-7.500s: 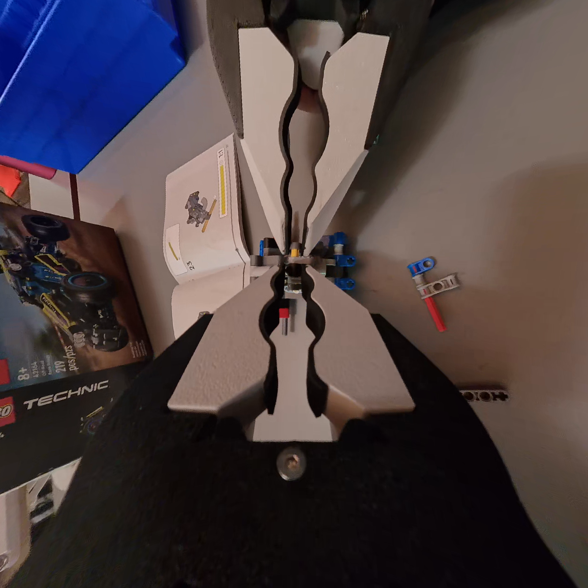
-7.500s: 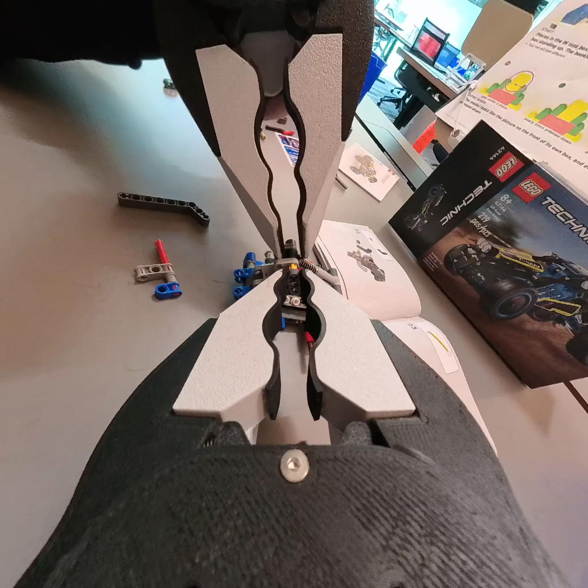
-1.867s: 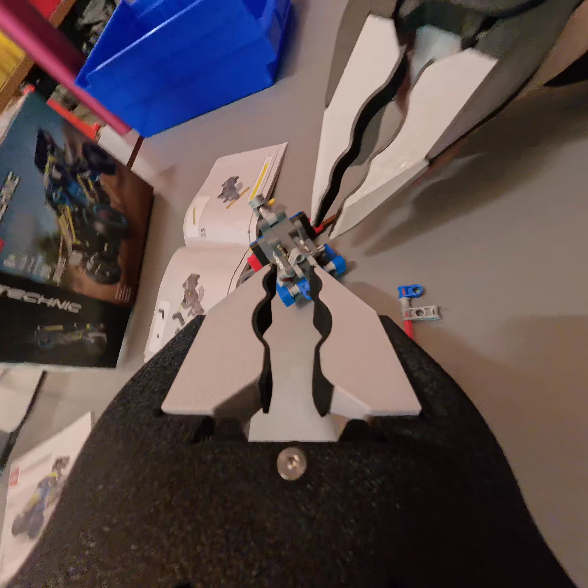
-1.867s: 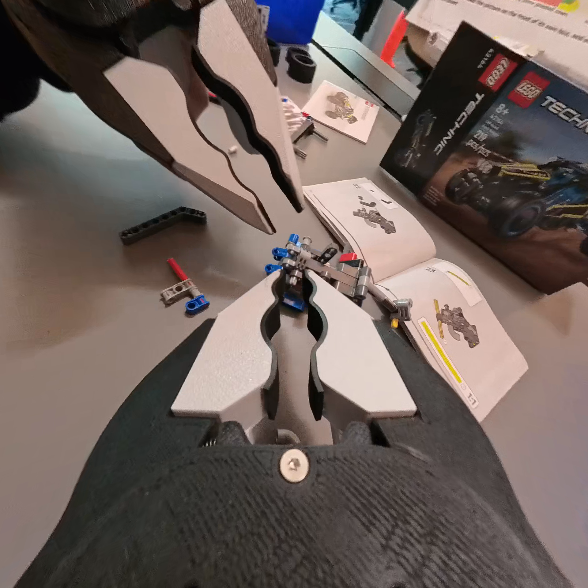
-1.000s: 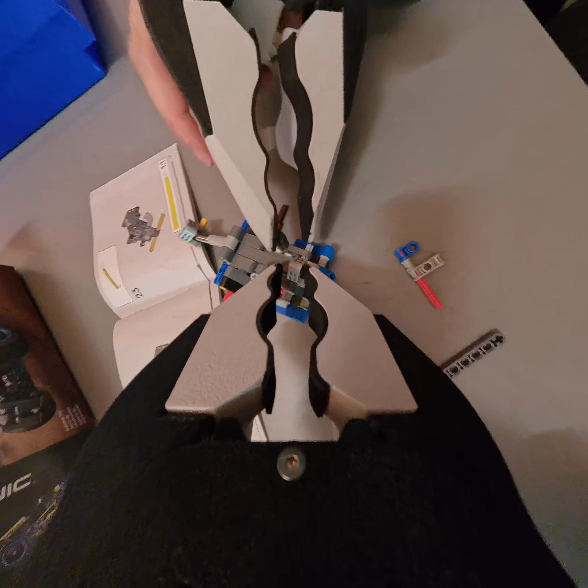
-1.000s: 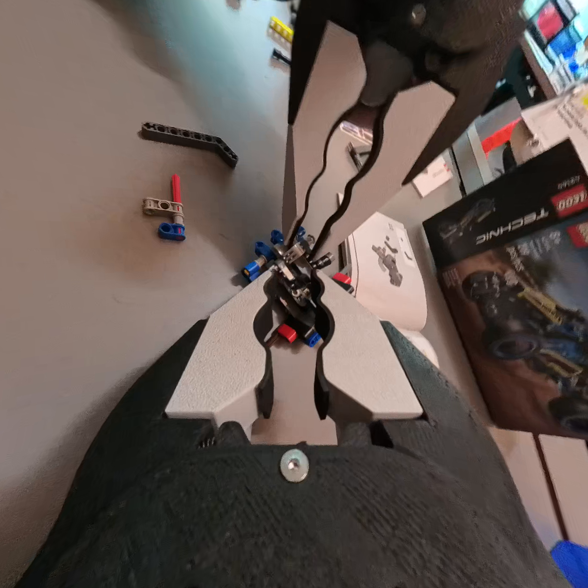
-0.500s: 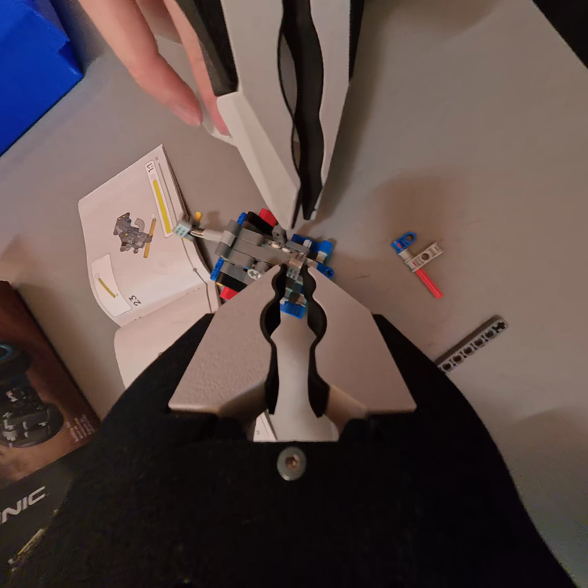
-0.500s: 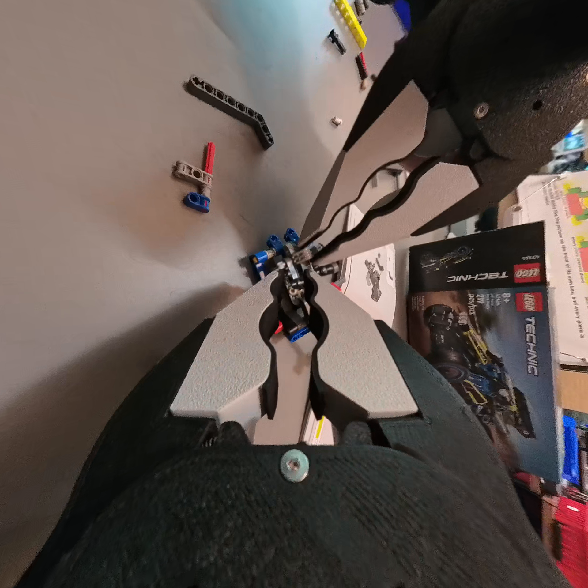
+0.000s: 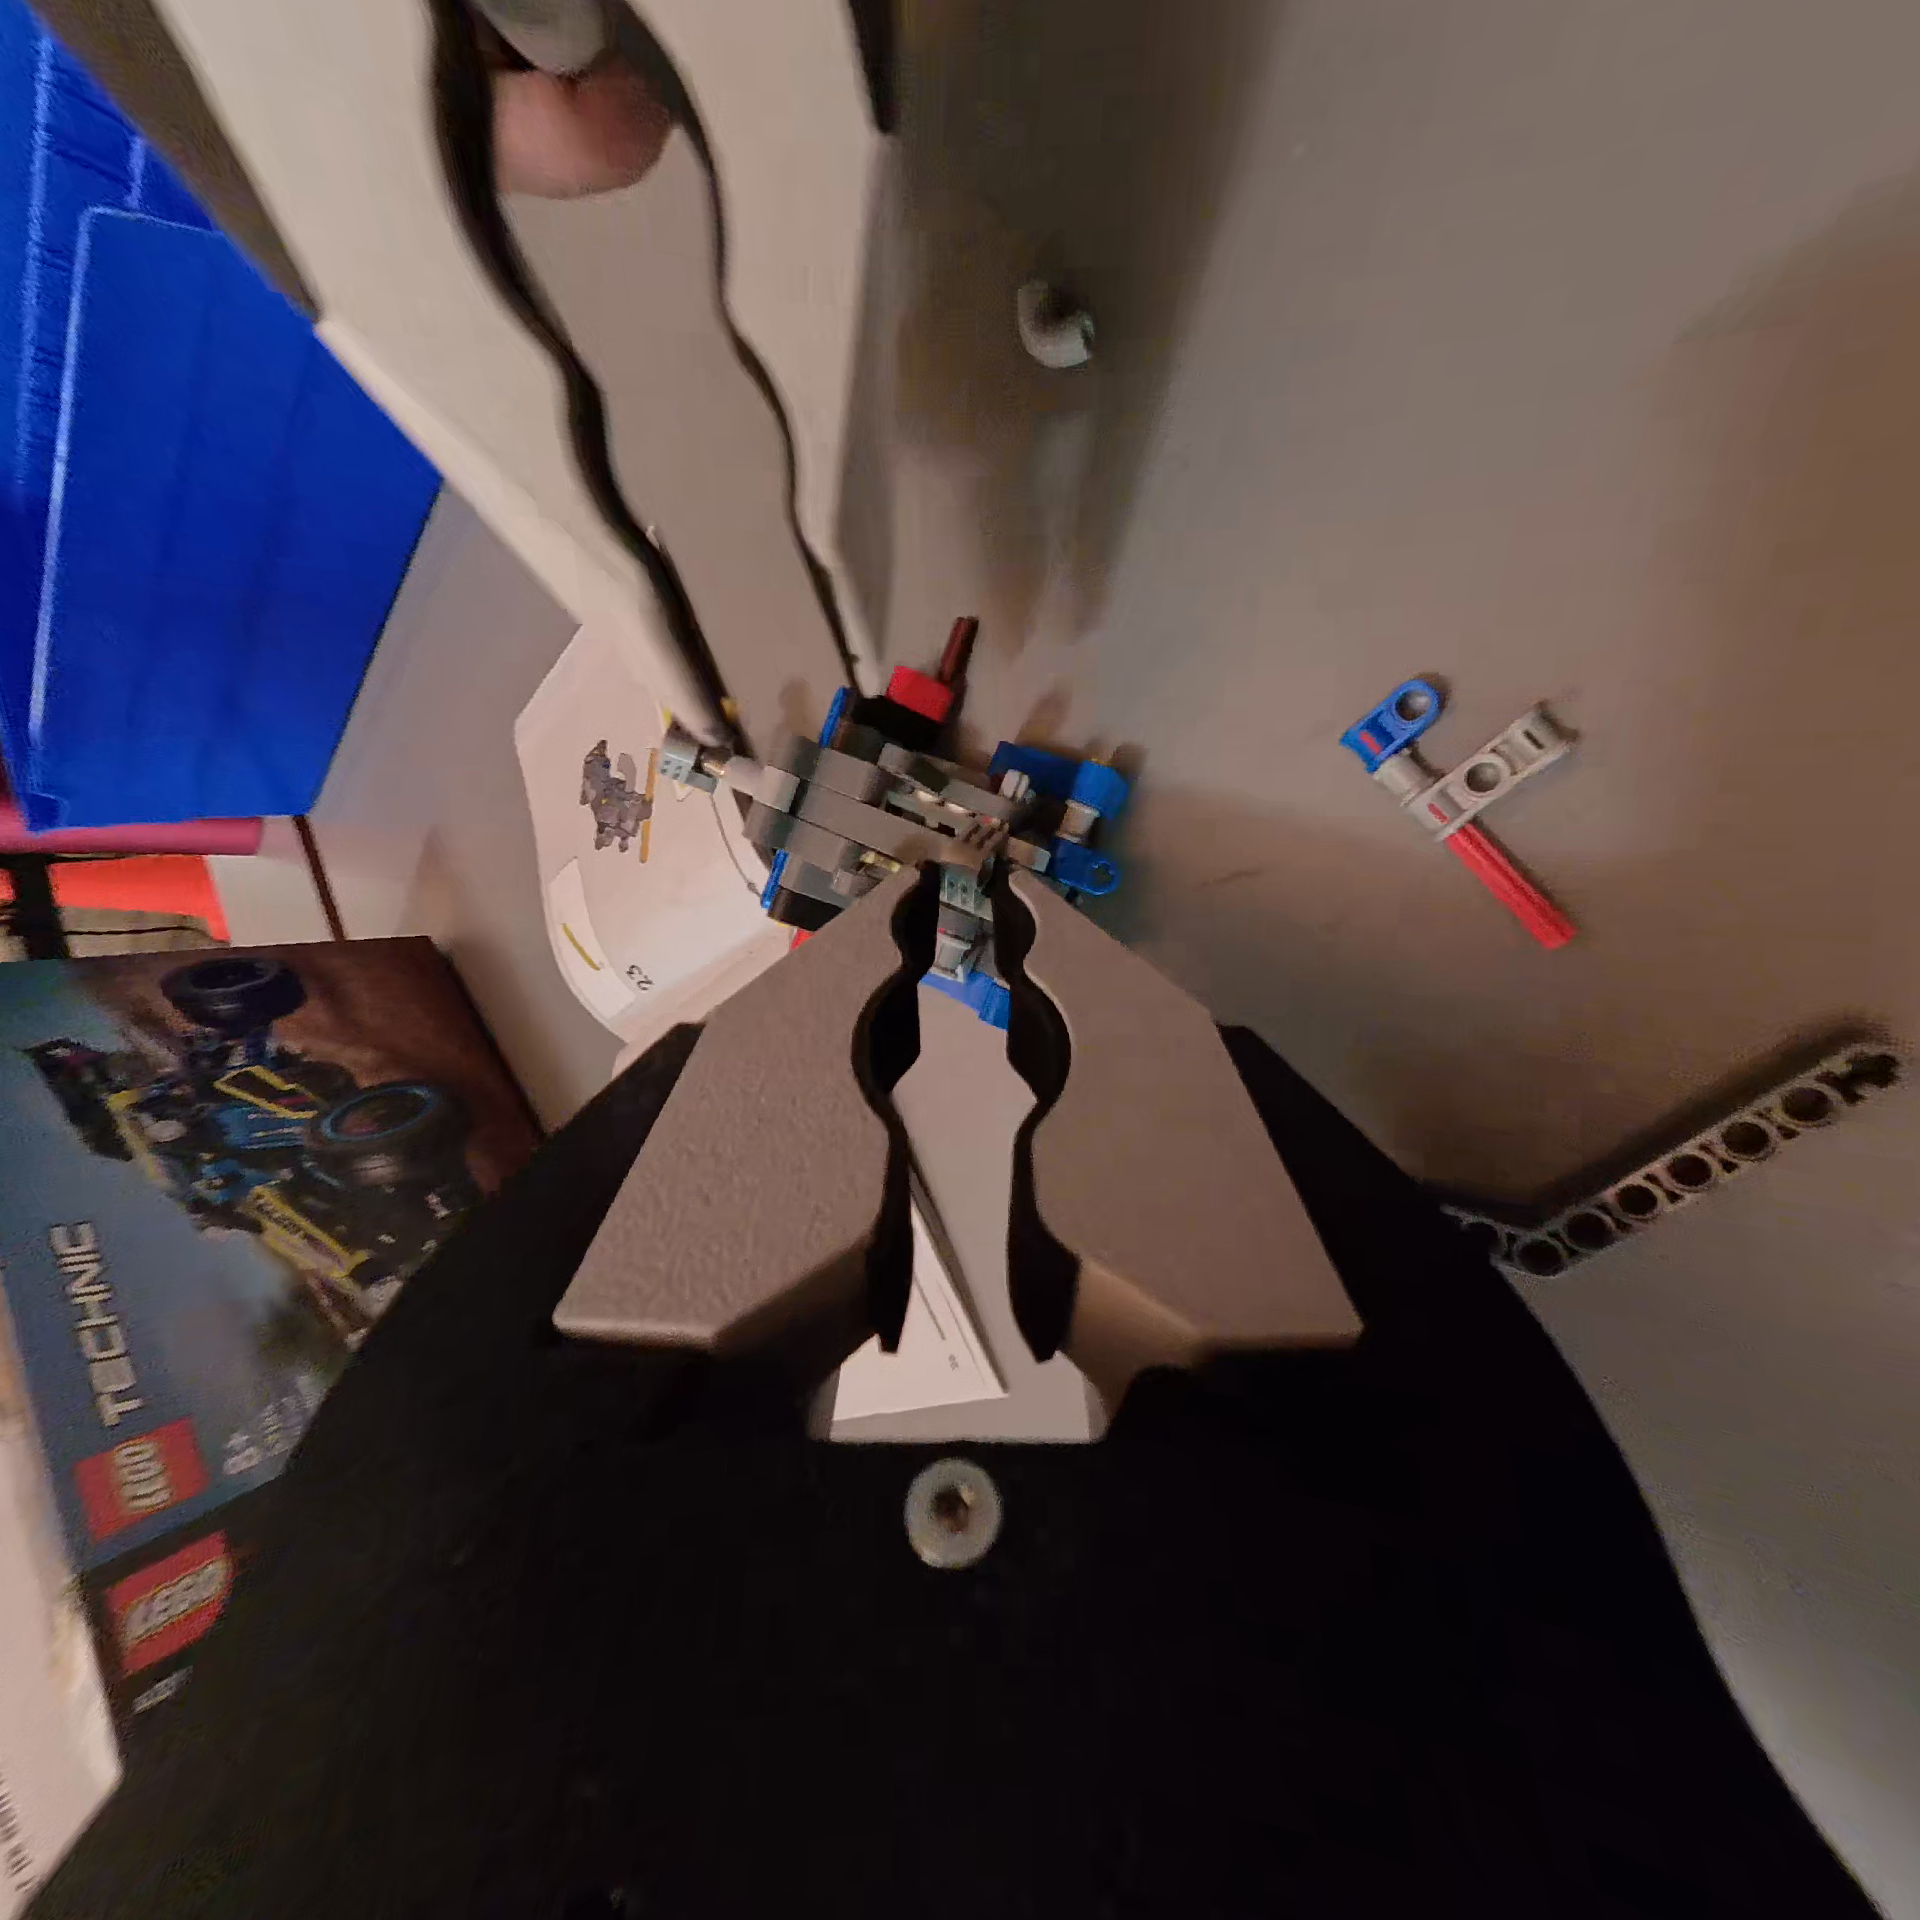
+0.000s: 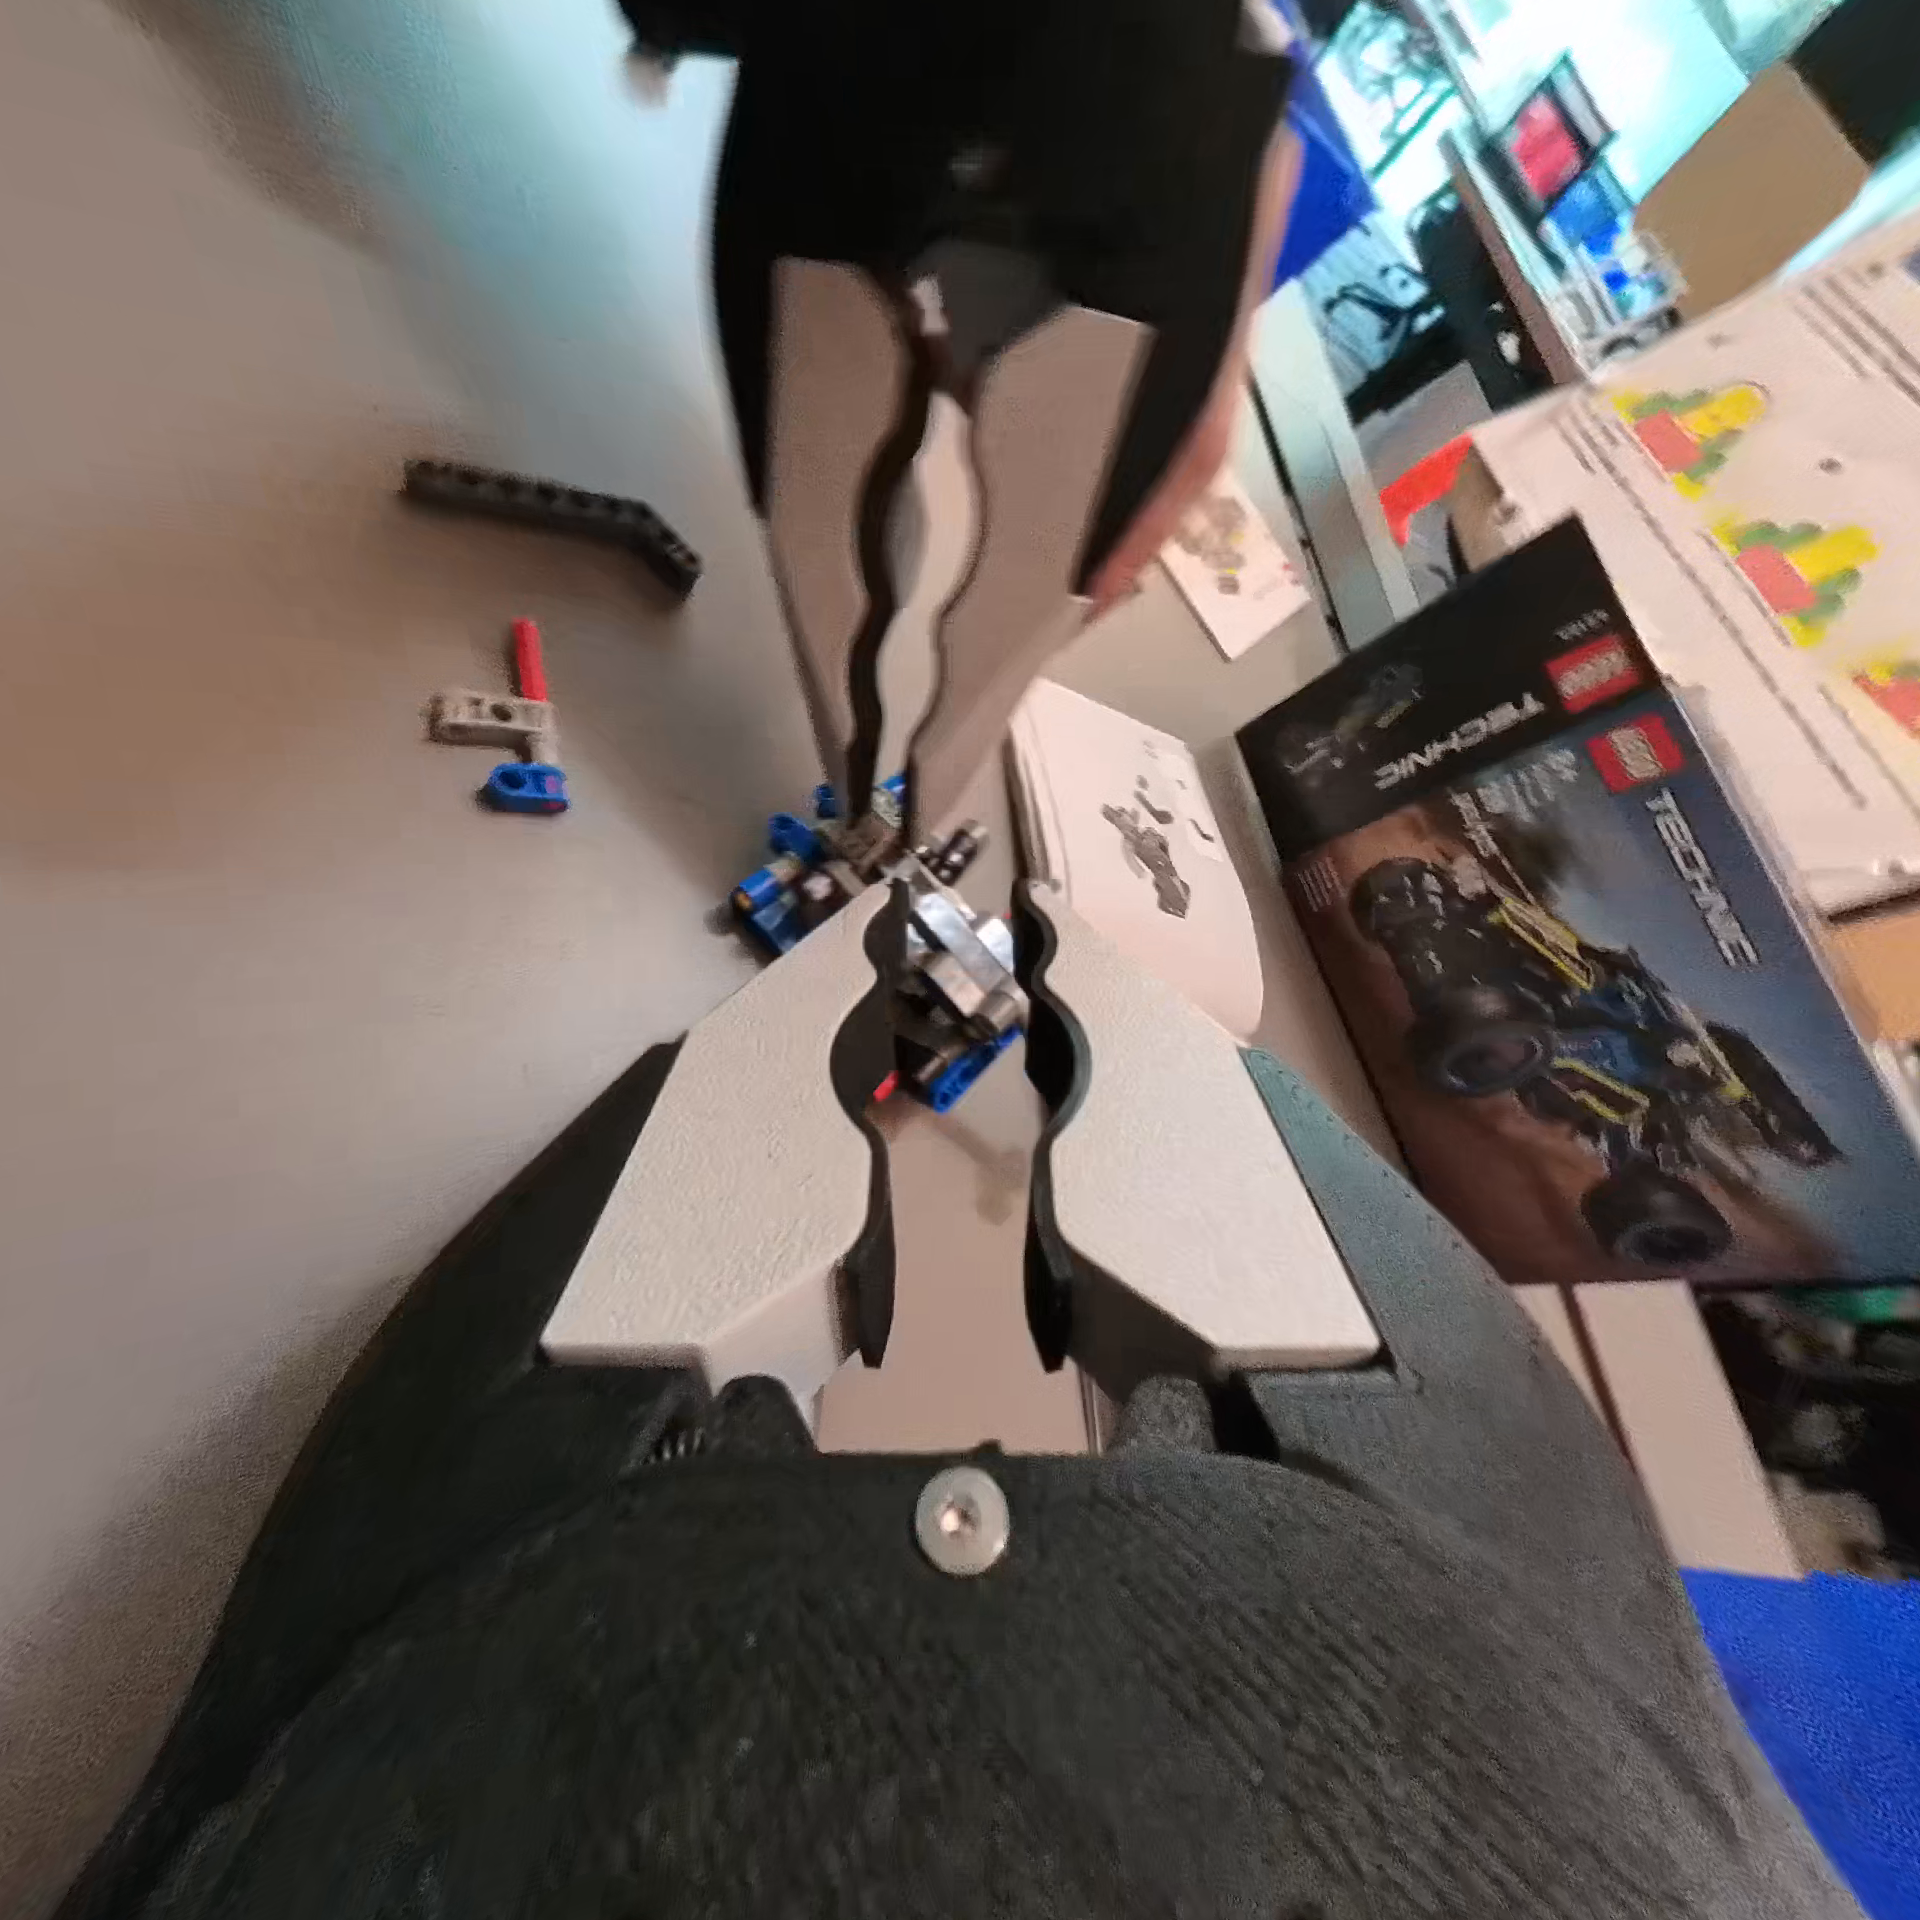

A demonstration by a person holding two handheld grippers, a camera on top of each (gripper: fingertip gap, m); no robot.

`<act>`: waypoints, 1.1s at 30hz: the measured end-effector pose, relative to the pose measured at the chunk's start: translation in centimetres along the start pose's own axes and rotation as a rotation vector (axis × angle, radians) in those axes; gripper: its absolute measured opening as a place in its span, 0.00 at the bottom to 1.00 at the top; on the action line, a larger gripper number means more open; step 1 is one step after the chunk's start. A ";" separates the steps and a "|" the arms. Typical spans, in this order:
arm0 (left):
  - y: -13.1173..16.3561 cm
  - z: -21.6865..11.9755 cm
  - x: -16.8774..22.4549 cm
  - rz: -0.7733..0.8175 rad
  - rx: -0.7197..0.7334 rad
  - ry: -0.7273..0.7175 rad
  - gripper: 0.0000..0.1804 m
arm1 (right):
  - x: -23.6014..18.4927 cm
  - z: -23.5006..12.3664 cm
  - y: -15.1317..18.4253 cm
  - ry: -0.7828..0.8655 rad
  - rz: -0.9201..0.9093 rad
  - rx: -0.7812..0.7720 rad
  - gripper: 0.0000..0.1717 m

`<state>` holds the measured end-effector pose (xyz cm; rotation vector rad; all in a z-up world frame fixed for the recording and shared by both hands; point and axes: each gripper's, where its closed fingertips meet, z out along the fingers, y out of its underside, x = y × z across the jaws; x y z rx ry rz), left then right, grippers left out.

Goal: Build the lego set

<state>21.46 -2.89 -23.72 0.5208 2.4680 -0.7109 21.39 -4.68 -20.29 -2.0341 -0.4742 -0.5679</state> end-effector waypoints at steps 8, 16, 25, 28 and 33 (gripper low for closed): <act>0.7 0.0 -0.3 0.132 -0.062 -0.151 0.03 | 2.5 1.9 0.9 -0.059 0.112 0.056 0.00; 1.8 -0.3 -0.5 0.196 -0.127 -0.317 0.03 | 2.2 3.9 3.0 -0.029 0.091 -0.055 0.00; 2.0 -0.4 -0.7 0.164 -0.125 -0.441 0.02 | 2.2 4.0 3.4 0.022 0.100 -0.052 0.00; 1.9 -0.5 -0.7 0.152 -0.121 -0.463 0.02 | 2.2 4.0 3.4 0.030 0.111 -0.041 0.00; 1.9 -0.5 -0.6 0.147 -0.123 -0.493 0.02 | 2.2 4.0 3.4 0.039 0.122 -0.035 0.00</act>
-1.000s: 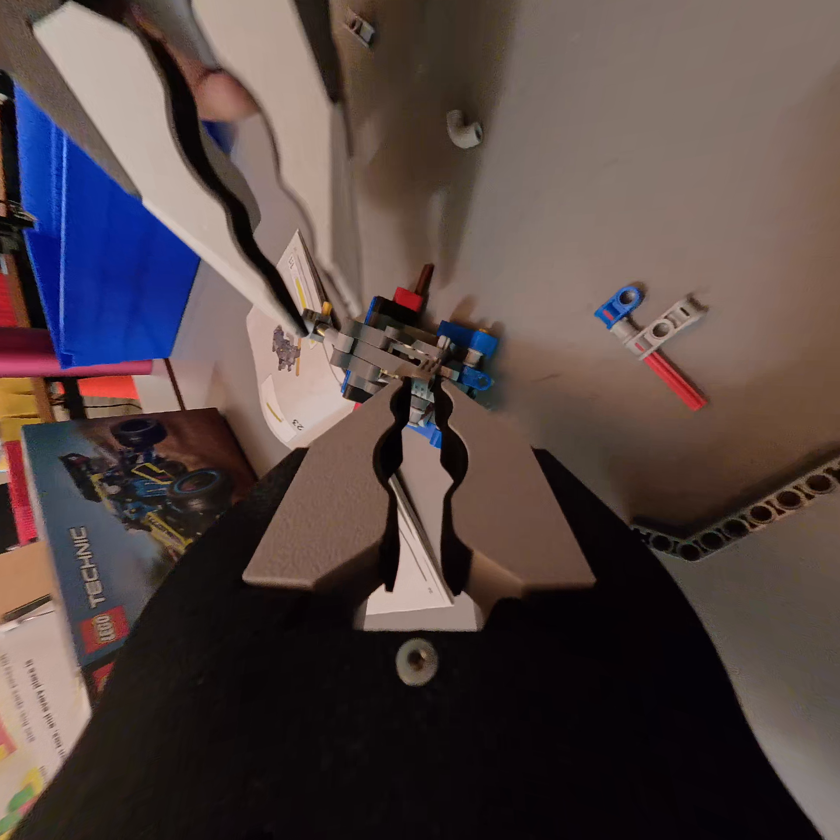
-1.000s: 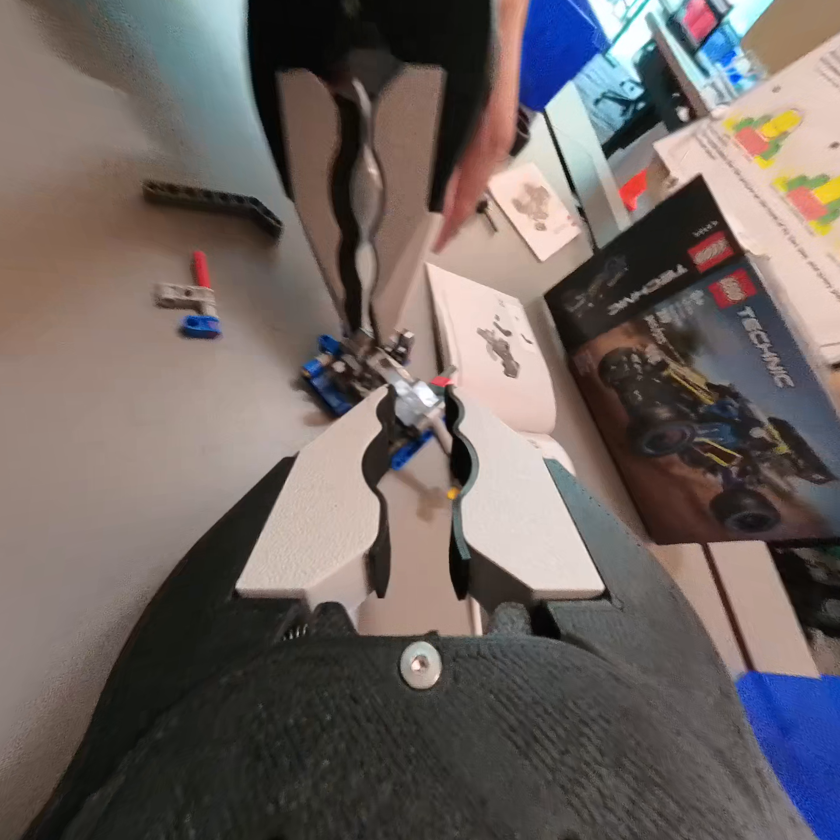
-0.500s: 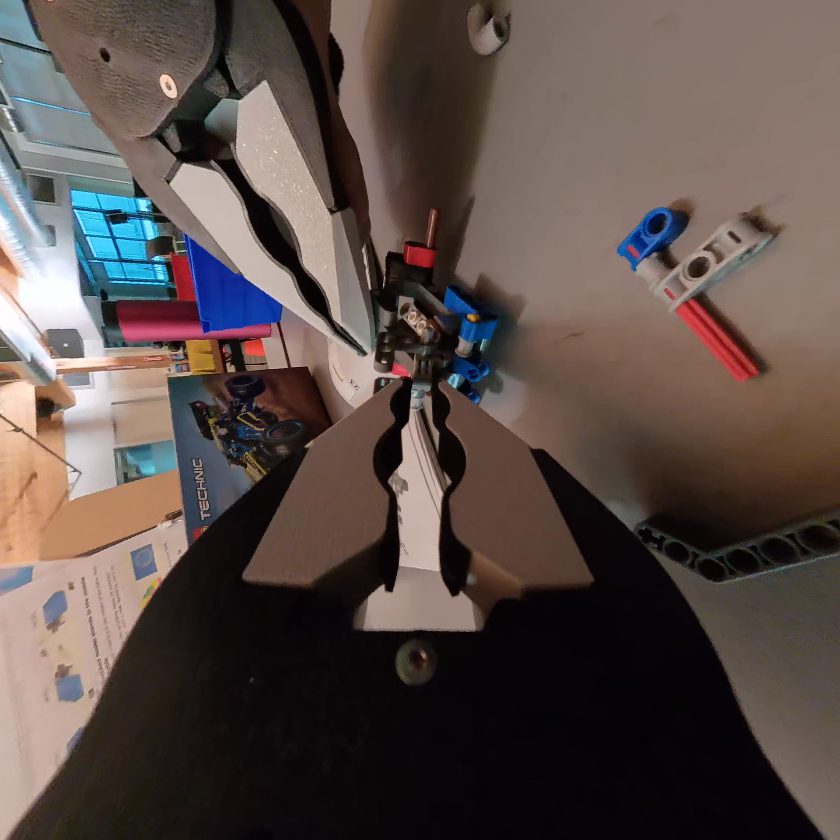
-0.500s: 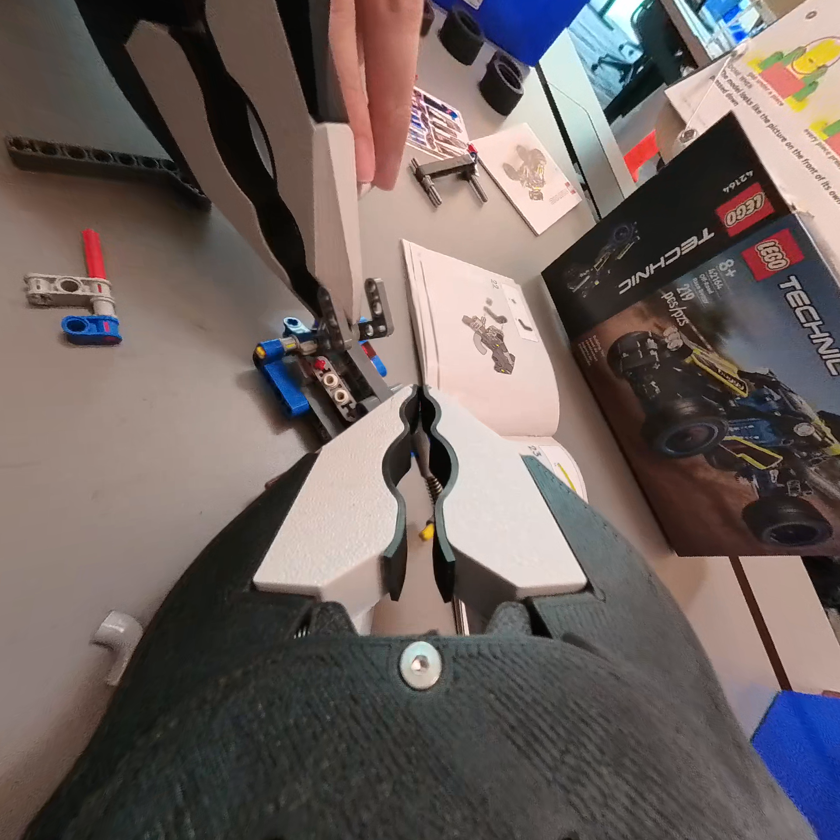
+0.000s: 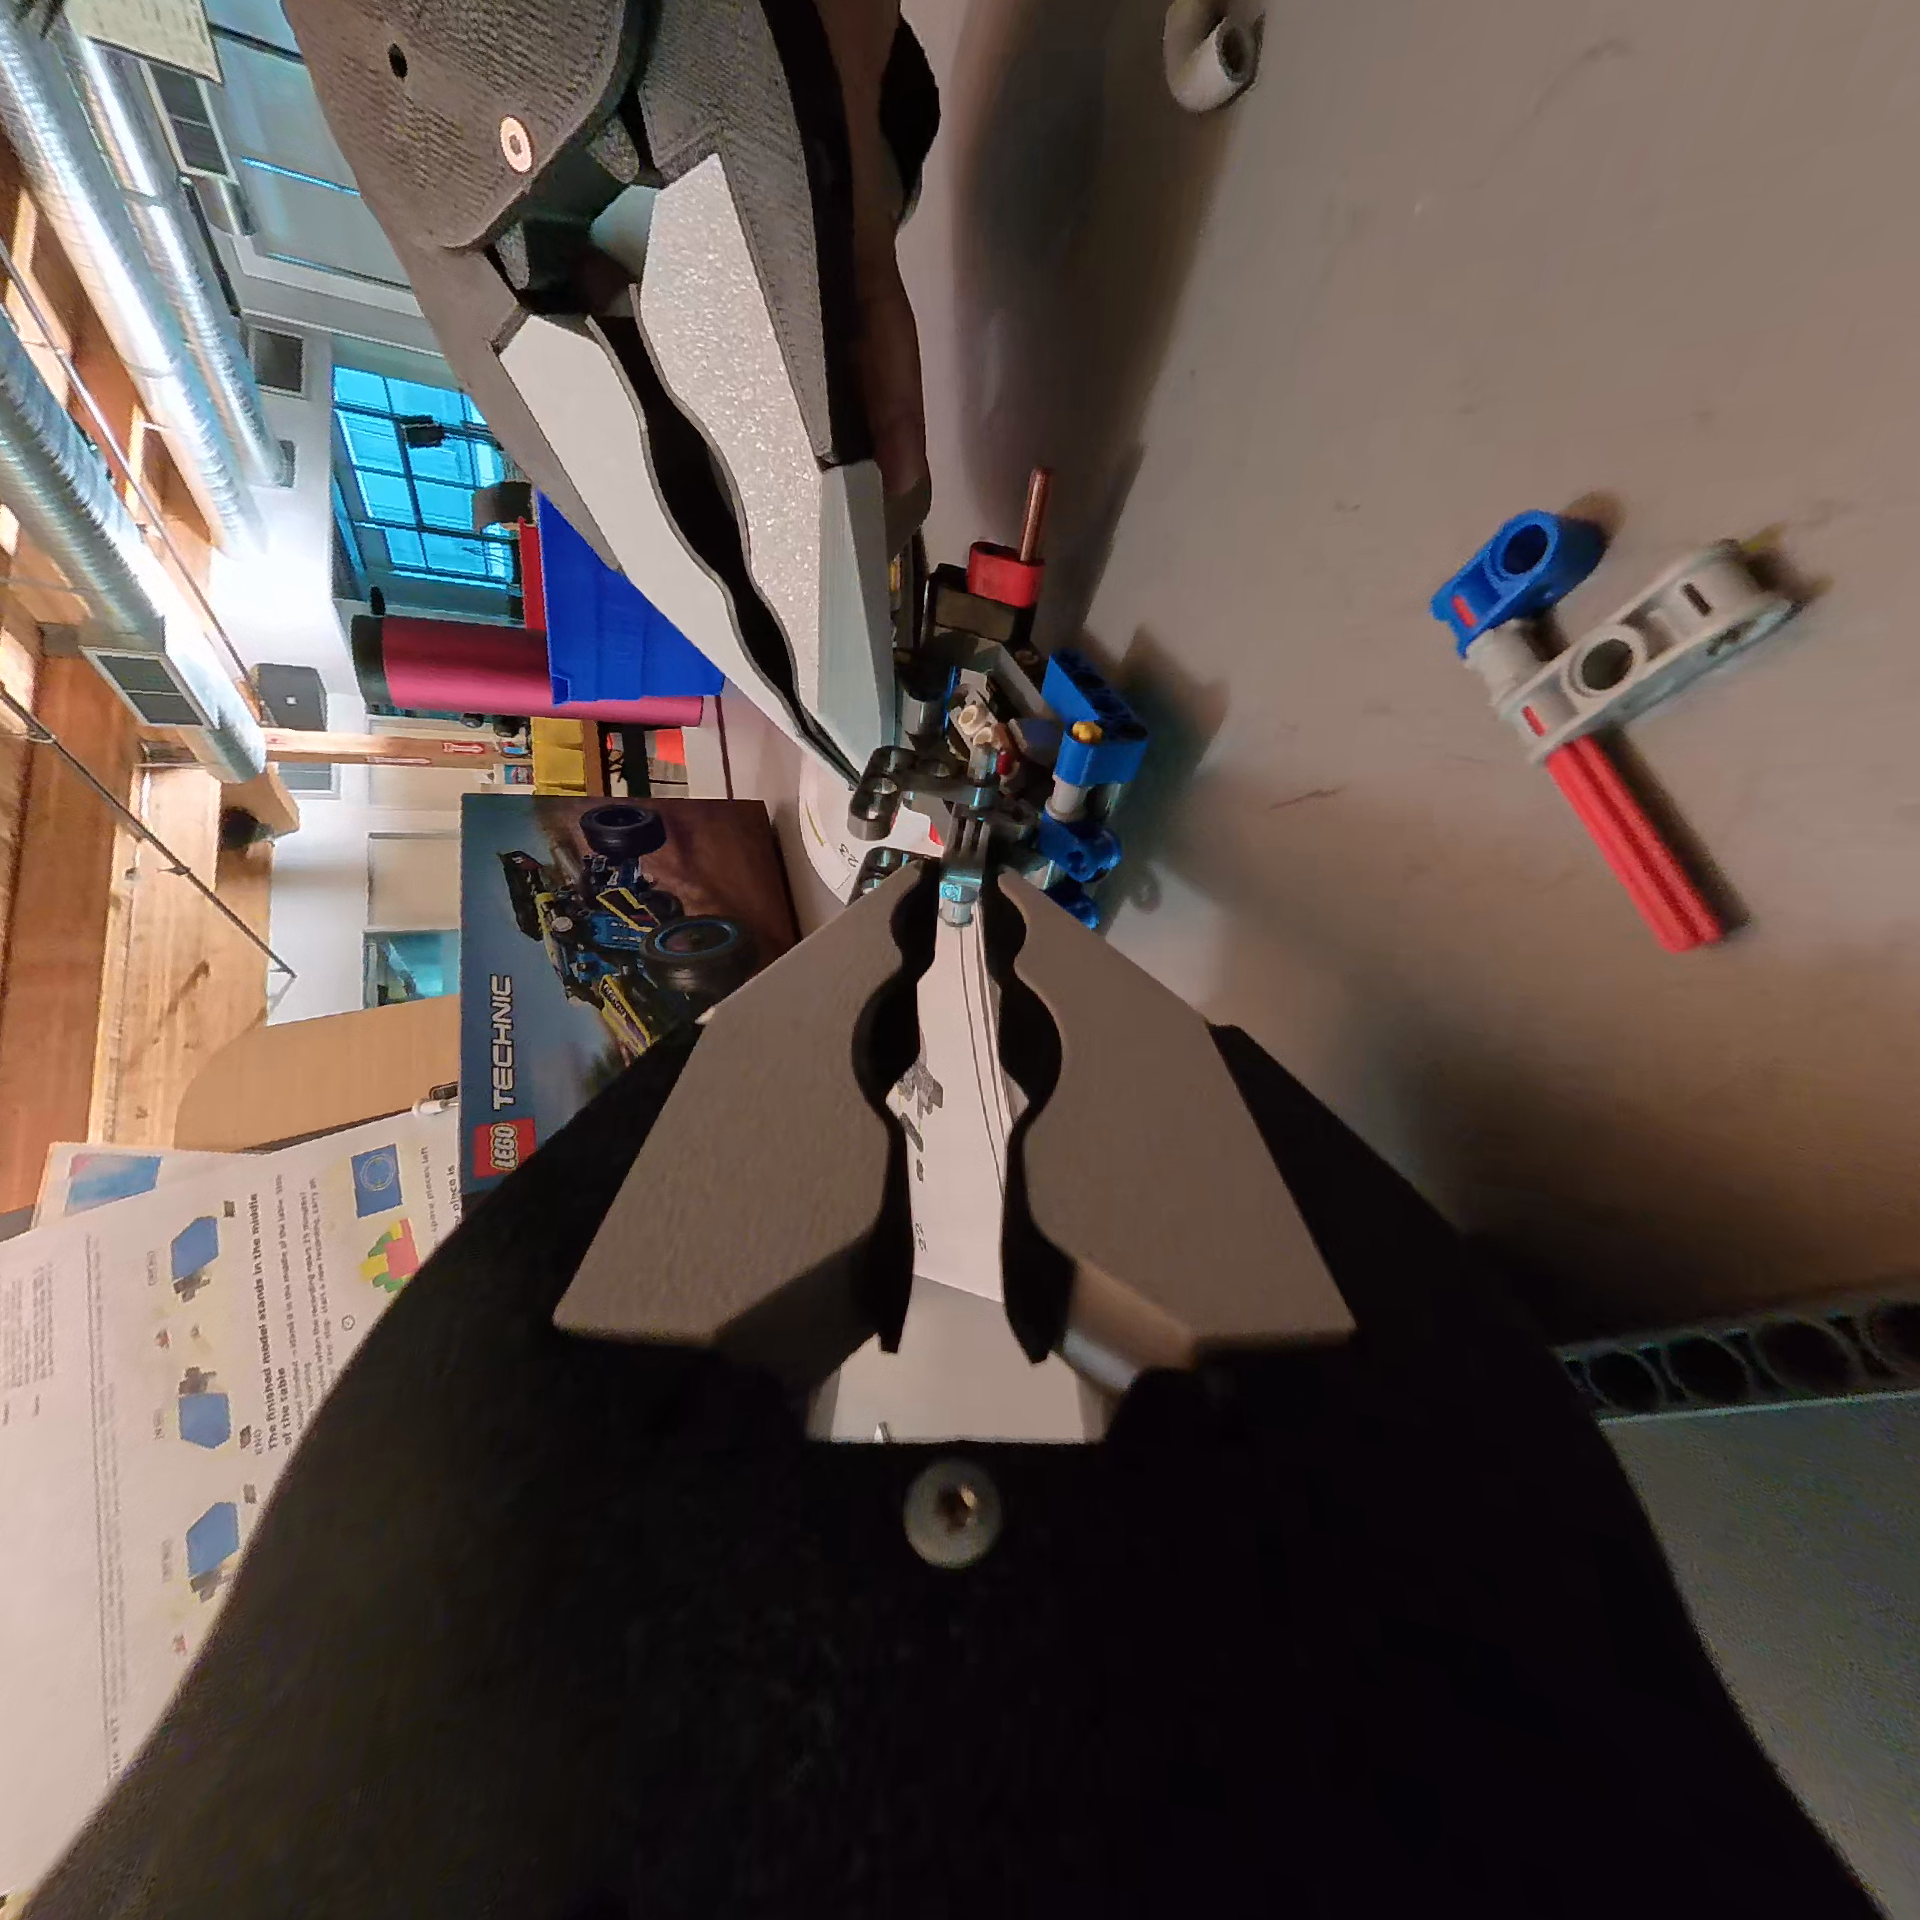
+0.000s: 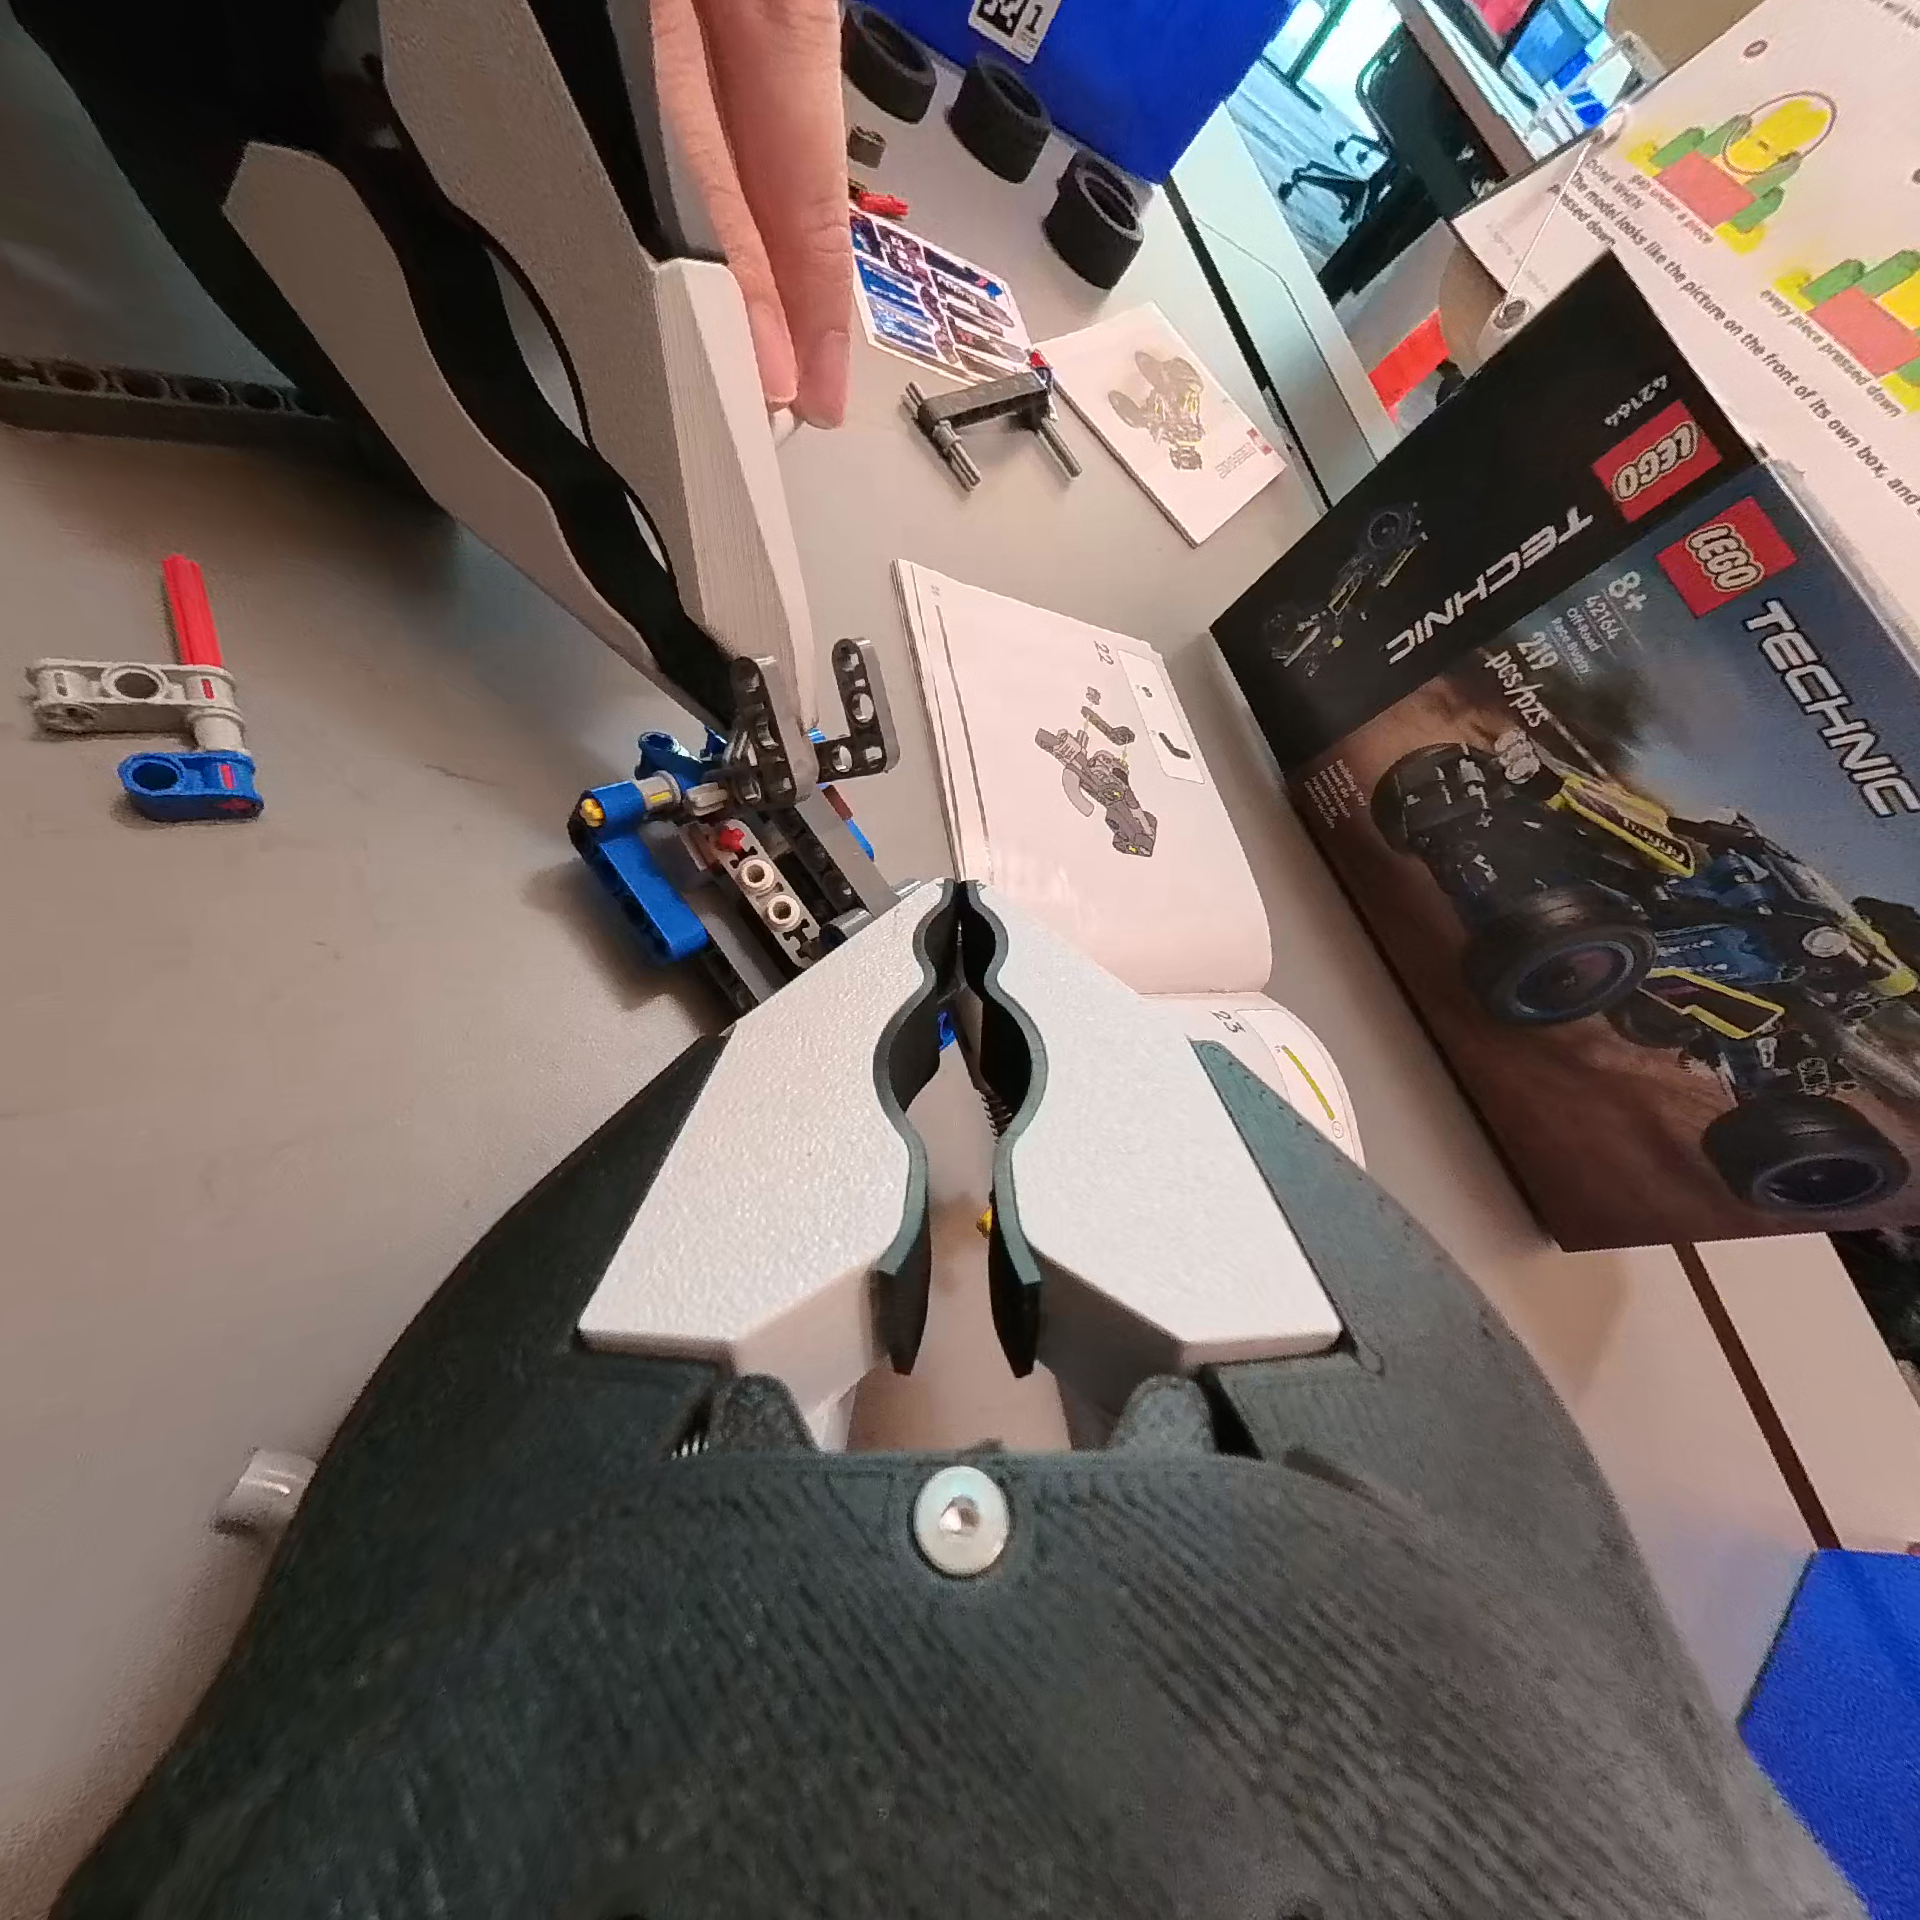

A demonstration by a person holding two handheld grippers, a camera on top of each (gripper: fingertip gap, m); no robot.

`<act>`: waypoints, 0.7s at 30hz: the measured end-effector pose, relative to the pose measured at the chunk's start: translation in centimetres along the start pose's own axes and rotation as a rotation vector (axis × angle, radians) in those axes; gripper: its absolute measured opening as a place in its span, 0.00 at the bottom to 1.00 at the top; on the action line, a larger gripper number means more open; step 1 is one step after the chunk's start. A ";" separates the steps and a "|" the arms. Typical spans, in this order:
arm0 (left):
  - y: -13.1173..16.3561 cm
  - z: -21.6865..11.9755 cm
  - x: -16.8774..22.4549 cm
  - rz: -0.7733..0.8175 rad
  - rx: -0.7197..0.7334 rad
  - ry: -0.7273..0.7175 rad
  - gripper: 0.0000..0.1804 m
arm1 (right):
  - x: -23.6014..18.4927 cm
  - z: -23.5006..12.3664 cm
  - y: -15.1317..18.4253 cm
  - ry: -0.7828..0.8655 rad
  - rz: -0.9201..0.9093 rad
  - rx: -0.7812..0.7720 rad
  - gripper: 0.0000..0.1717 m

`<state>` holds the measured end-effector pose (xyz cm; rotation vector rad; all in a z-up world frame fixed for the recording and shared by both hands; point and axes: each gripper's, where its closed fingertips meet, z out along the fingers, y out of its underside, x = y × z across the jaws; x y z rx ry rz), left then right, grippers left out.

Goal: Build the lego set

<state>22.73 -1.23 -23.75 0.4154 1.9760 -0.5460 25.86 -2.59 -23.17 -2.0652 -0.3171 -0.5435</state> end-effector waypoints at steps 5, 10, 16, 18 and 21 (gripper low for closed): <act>0.0 0.0 0.0 -0.005 -0.003 -0.020 0.02 | -0.1 -0.1 -0.2 0.002 0.007 0.011 0.00; 0.1 0.1 0.0 0.009 -0.013 -0.017 0.02 | -0.4 -1.5 -2.1 -0.049 0.067 0.103 0.08; -0.1 0.4 -0.2 0.020 -0.013 -0.010 0.02 | -2.2 -1.1 -3.2 -0.094 0.015 0.087 0.08; -0.1 0.4 -0.2 0.007 -0.014 -0.002 0.02 | -2.6 -0.6 -2.8 -0.111 0.005 0.051 0.08; 0.0 0.5 -0.1 -0.007 -0.027 0.017 0.03 | -2.8 -0.4 -2.8 -0.133 0.048 0.054 0.03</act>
